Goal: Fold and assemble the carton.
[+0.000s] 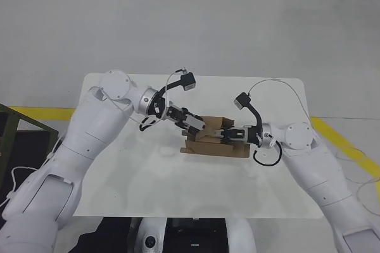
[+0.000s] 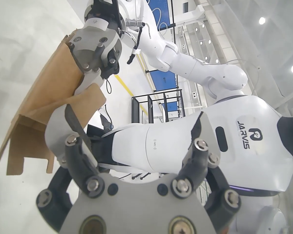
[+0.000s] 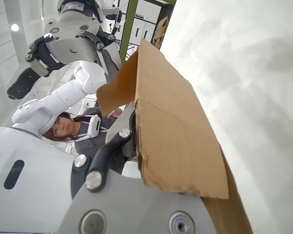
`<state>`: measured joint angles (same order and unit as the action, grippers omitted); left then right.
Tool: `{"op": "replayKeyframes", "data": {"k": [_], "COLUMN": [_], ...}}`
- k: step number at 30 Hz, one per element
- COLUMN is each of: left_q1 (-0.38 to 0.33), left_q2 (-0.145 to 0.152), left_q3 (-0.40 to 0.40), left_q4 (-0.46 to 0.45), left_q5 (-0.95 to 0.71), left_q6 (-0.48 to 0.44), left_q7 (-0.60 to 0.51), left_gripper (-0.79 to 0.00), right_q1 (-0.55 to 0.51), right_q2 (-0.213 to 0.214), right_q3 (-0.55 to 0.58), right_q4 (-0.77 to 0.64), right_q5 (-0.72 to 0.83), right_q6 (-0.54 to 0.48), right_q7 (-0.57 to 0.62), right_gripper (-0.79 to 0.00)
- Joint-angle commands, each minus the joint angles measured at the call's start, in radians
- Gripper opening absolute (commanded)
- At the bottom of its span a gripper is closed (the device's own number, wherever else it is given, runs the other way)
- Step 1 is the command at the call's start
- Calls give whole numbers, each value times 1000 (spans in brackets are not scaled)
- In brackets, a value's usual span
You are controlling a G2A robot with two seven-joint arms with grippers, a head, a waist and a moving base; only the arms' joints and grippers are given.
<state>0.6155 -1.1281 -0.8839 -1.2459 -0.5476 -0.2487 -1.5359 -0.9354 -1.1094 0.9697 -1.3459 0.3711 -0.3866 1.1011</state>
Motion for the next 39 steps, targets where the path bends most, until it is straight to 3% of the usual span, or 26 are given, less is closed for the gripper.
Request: {"op": "replayKeyframes", "data": {"k": [1, 15, 29, 39], "left_q1": [-3, -20, 16, 13], "left_q2": [-1, -13, 3, -1], "left_q3": [4, 29, -30, -25], "left_q4": [3, 15, 49, 91], "left_q5": [0, 13, -10, 6], "left_q6": [2, 7, -15, -15], "left_q7": [0, 3, 2, 19], "left_gripper": [0, 0, 0, 0], "right_q1": [0, -4, -51, -69], "right_q2": [0, -1, 19, 19], "right_q3": [0, 10, 97, 82], "right_q4": [-3, -11, -29, -82], "right_q5": [-1, -4, 21, 22], "right_q6": [2, 16, 0, 1], "right_q7": [1, 3, 7, 44], "right_gripper": [-785, -785, -785, -785]}}
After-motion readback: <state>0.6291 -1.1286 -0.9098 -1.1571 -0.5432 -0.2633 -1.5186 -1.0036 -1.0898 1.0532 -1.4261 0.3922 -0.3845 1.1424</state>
